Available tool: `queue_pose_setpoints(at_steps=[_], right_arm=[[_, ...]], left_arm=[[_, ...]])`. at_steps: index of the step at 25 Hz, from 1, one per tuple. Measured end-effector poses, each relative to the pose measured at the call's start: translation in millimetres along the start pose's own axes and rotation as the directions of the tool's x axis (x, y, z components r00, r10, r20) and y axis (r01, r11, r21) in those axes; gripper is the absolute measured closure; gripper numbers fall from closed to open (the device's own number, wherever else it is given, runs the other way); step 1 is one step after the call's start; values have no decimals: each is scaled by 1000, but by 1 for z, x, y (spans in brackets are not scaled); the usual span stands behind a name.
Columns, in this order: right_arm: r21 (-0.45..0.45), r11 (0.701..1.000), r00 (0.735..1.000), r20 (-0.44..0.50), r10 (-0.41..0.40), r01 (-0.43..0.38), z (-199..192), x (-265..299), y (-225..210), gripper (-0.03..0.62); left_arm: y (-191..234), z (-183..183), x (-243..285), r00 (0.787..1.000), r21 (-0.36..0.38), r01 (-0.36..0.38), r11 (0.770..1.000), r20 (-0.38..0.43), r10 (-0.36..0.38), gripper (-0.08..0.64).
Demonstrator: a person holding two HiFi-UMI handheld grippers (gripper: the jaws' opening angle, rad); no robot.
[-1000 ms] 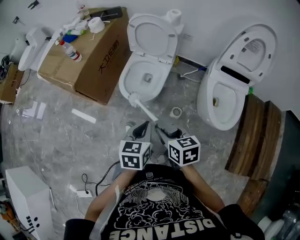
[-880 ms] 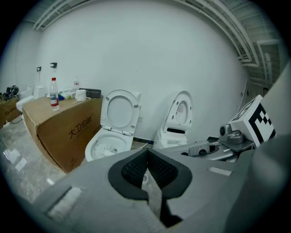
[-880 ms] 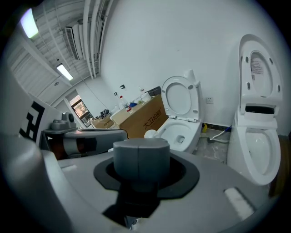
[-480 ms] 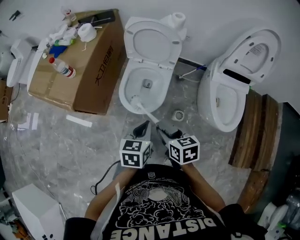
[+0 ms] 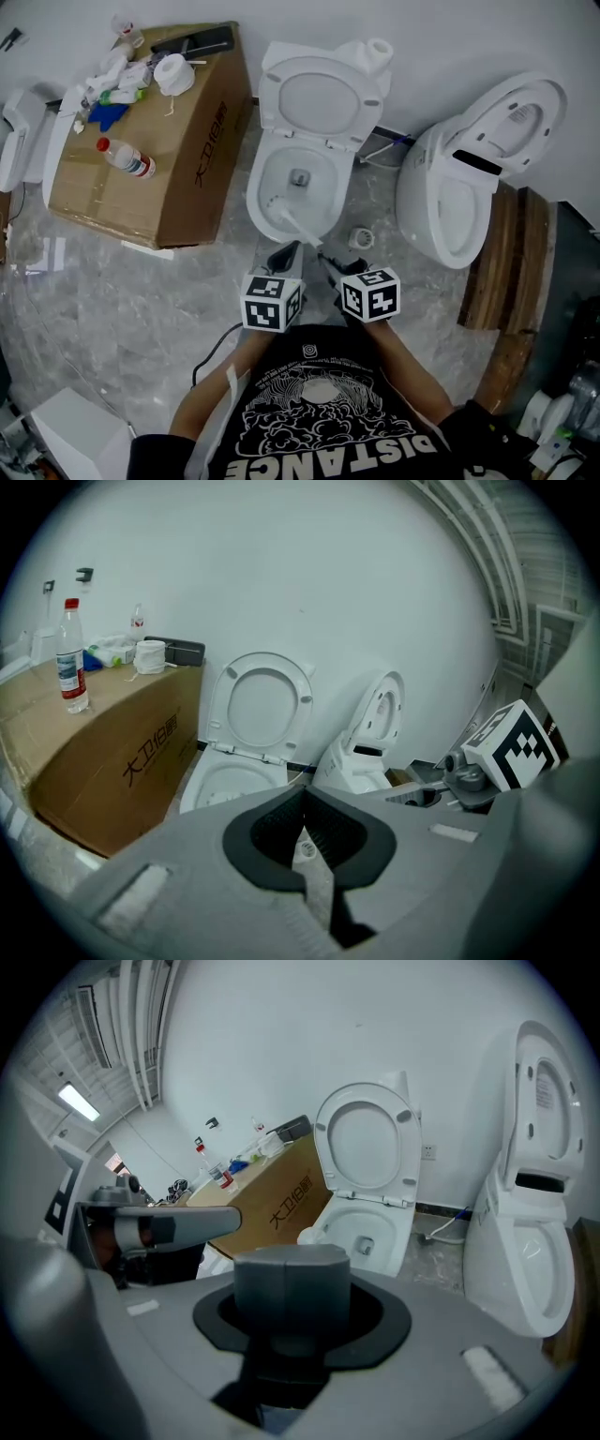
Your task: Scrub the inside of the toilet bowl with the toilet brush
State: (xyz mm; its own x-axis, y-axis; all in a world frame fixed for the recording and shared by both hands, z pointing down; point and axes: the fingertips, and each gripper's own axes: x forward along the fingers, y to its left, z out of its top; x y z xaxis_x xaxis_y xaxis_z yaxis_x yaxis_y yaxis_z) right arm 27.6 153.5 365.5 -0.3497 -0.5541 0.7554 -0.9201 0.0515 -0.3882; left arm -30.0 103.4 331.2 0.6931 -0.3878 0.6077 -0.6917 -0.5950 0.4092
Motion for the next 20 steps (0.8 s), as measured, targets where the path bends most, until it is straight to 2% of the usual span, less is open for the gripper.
queue_pose_setpoints(at_steps=[5, 11, 16, 20], right_arm=[[8, 1000, 1000, -5, -20, 20, 11, 15, 2, 428], [19, 1000, 1000, -20, -22, 23, 14, 26, -2, 428], [41, 999, 999, -52, -9, 11, 13, 44, -21, 428], [71, 997, 996, -84, 33, -27, 7, 69, -35, 428]], left_arm=[[25, 10, 8, 1000, -10, 8, 1000, 0, -8, 568], [27, 12, 21, 999, -14, 41, 999, -27, -41, 568], [33, 7, 43, 998, -14, 25, 1000, -63, -26, 567], [47, -6, 63, 993, -30, -13, 999, -117, 9, 566]])
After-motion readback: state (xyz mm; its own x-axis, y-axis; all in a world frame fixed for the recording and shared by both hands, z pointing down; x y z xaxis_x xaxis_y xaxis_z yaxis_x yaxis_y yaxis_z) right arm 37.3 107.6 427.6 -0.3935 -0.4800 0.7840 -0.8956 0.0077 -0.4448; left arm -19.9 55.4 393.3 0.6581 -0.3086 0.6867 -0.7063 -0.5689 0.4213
